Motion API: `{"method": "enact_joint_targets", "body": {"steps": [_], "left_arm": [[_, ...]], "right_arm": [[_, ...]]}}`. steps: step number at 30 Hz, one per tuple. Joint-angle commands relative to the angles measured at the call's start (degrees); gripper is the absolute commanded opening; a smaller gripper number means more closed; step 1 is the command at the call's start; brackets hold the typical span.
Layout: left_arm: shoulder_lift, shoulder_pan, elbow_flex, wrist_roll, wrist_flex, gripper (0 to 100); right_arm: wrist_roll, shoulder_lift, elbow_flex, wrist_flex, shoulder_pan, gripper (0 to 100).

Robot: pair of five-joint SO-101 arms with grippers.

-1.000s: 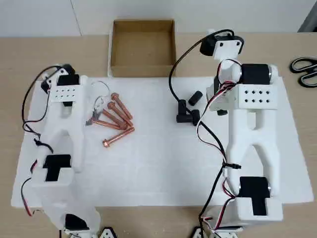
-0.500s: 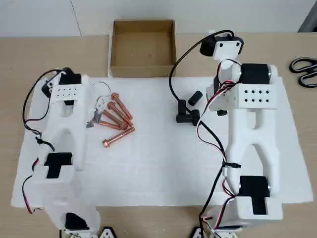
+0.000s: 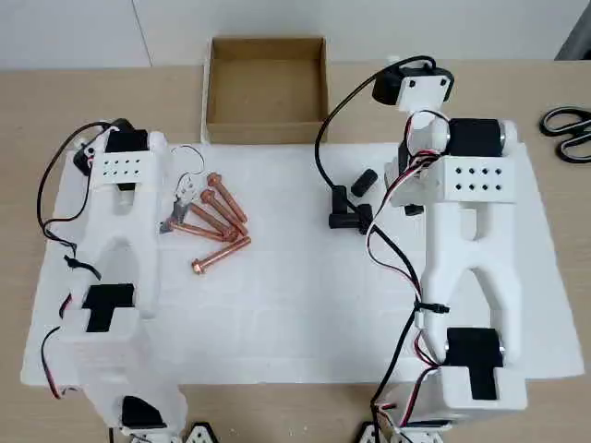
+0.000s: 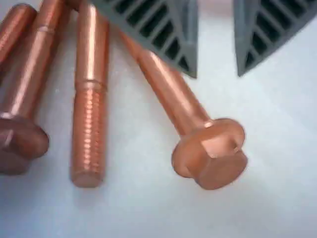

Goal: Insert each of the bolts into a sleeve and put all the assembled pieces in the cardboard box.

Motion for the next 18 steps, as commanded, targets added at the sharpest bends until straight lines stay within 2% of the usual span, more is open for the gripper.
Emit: {"method": "enact_joint_targets", "body": {"steps": [1, 12, 18], "left_arm": [[-1.41, -0.09, -2.15, 0.09, -0.35, 5], [-1.41, -0.18, -2.15, 0.09, -0.44, 5], [-1.41, -0.09, -2.15, 0.18, 0.7, 19]], "right_arm": [[-0.09, -0.4, -0.44, -0.75, -0.22, 0.5], [-0.09, -0.4, -0.44, -0.75, -0.22, 0.5], [-0.09, -0.4, -0.44, -0.75, -0.22, 0.5]]}}
